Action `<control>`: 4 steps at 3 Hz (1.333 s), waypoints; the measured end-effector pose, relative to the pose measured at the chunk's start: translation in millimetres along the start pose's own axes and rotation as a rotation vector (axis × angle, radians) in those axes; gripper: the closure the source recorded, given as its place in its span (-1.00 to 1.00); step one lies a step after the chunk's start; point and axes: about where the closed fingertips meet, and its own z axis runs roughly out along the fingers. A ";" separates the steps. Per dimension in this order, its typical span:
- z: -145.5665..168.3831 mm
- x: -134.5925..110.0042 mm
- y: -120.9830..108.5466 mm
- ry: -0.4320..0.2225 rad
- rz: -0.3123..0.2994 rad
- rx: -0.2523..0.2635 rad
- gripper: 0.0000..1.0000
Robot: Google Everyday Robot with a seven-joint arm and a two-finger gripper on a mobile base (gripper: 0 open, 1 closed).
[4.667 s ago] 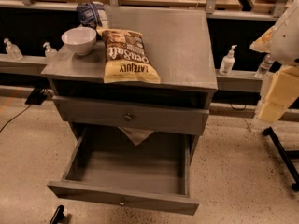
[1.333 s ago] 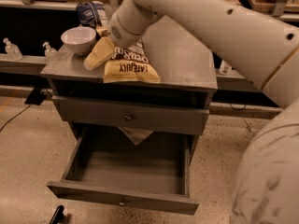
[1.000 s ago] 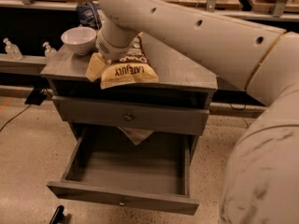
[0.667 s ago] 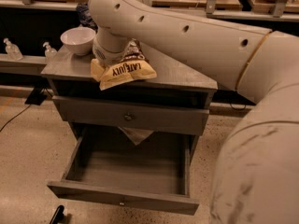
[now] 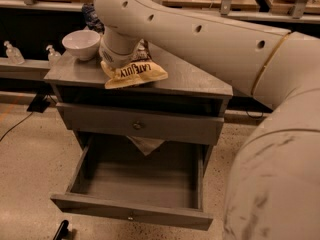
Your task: Place brown chip bag into middle drawer
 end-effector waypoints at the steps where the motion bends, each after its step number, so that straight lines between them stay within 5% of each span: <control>1: -0.5 -0.3 -0.1 0.000 0.000 0.000 1.00; 4: -0.9 -0.4 -0.2 0.000 0.000 0.000 1.00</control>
Offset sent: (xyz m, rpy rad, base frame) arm 0.0007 -0.1512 0.0986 0.2117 -0.2025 0.0474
